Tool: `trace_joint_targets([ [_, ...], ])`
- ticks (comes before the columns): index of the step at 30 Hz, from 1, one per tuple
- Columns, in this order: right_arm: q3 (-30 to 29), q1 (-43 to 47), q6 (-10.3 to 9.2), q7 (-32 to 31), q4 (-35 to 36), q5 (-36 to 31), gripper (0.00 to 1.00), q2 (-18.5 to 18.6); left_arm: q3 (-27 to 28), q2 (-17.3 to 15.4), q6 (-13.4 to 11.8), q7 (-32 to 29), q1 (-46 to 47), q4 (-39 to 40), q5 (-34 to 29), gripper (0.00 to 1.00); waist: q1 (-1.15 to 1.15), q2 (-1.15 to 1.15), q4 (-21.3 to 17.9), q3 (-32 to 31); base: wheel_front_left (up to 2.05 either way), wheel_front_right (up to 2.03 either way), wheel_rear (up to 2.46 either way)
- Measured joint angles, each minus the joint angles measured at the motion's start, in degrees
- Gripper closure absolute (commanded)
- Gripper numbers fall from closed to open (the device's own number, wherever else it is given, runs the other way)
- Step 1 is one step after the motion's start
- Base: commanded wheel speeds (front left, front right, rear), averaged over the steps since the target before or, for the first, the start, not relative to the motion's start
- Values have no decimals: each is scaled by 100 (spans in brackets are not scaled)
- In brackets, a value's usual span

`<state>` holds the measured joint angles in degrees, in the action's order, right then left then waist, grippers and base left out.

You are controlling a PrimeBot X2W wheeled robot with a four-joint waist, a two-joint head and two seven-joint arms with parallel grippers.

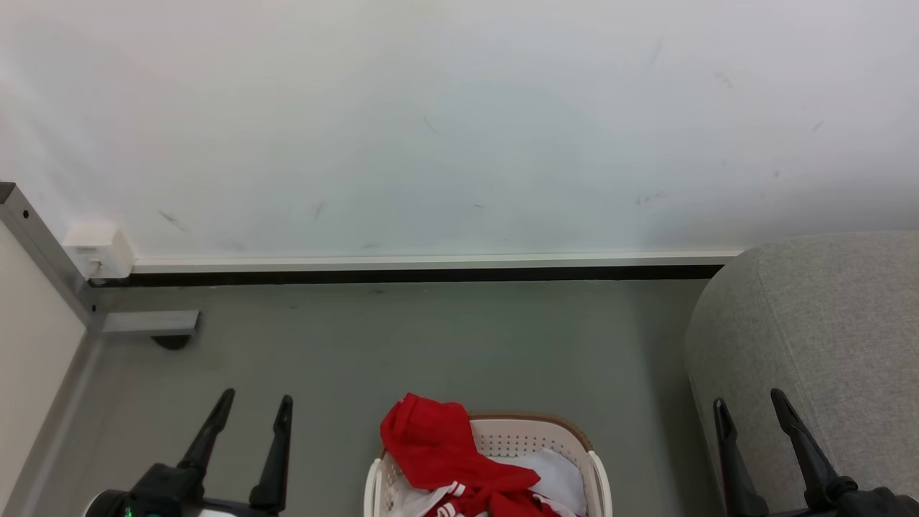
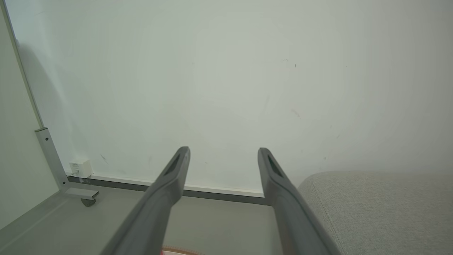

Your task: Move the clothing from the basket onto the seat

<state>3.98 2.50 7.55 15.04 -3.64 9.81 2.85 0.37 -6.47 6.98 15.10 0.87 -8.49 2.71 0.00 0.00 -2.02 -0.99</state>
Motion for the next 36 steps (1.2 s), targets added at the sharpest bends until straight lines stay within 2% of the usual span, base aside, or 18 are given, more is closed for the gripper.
trace_joint_targets([
  [14, 2, -9, 0, 0, 2, 49, 0, -2, 221, 138, 12, 2, 0, -46, 232, 0, 0, 0, -84, 9, 0, 0, 0],
  [24, -59, -55, 0, 0, 118, 82, 0, -2, 259, 156, 31, 2, 76, -160, 286, 0, 0, 0, -361, 182, 0, 0, 0],
  [36, -77, -236, 0, 0, 477, 308, 0, -2, 42, -194, 56, 2, 402, -343, 622, 0, 0, 0, -895, 832, 0, 0, 0],
])
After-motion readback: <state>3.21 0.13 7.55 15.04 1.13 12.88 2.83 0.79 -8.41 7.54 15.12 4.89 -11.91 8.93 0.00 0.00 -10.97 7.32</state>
